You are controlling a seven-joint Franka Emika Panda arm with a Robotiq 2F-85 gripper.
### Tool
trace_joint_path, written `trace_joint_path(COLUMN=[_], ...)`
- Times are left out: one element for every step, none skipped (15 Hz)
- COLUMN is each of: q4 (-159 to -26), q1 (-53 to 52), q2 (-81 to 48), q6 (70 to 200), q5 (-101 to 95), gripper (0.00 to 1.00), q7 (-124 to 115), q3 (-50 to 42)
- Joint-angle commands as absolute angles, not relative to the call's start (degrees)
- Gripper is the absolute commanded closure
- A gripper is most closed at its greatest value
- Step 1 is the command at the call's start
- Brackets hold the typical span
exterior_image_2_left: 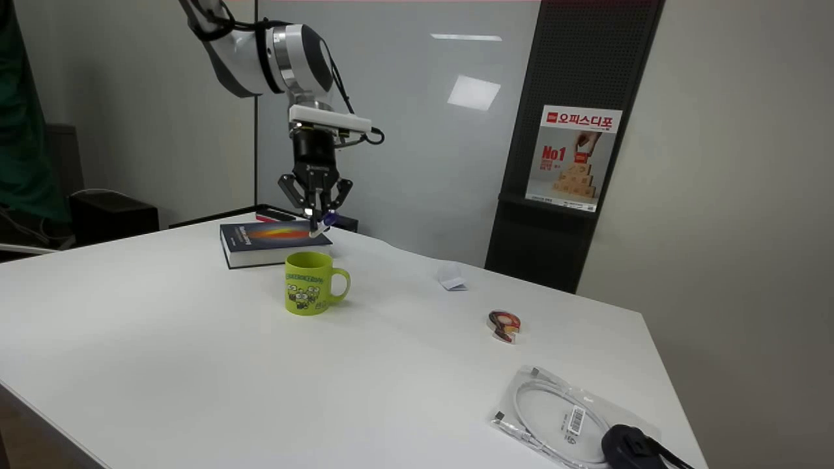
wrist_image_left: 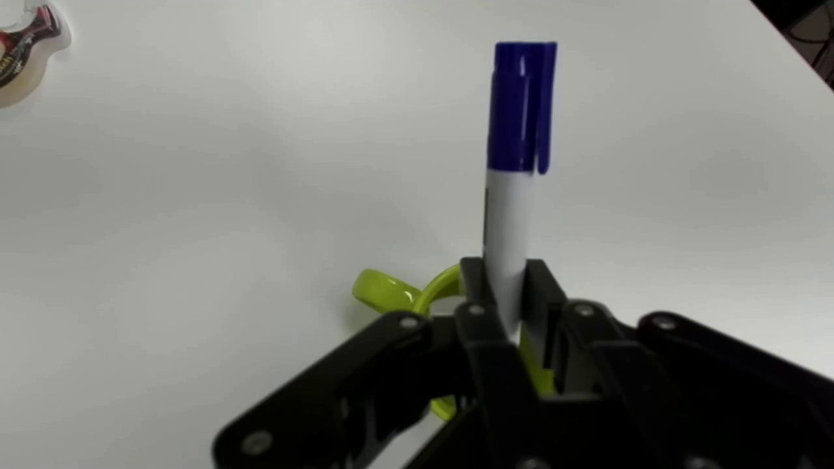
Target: Put the pen in the mug
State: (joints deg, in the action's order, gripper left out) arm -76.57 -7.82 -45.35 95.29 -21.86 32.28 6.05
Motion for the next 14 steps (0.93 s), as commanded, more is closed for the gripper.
trace_joint_path(q4=[-78.67,-78.72,-78.7,-78.71,-78.66,-77.73,-77.58,-77.52,-77.55,-77.46,-77.32,-77.2,-77.07,-76.9], q1=[-7.32,-7.28,-7.32,-7.35,-7.36,-7.85,-7.79,-7.68,-7.59,-7.47,-7.39,-7.36,-7.32,-7.27], q2=[-43.0,-42.86,-42.75,-42.68,-42.68,-45.69,-46.21,-46.95,-47.58,-48.25,-48.84,-49.33,-49.72,-50.04], q6=[94.11,93.54,92.73,92.03,91.32,92.6,92.61,92.79,92.9,93.05,93.14,93.22,93.36,93.49], q5=[-21.0,-20.99,-21.12,-21.23,-21.28,-22.0,-21.99,-21.88,-21.71,-21.55,-21.5,-21.5,-21.53,-21.53], gripper=[0.96,0.96,0.96,0.96,0.96,0.96,0.96,0.96,0.96,0.96,0.96,0.96,0.96,0.96], q7=[31.15,31.28,31.47,31.57,31.66,31.37,31.45,31.58,31.73,31.9,31.97,32.03,32.07,32.12], q3=[6.0,5.97,5.93,5.91,5.93,5.85,5.85,5.89,5.97,6.04,6.04,6.04,6.01,6.0])
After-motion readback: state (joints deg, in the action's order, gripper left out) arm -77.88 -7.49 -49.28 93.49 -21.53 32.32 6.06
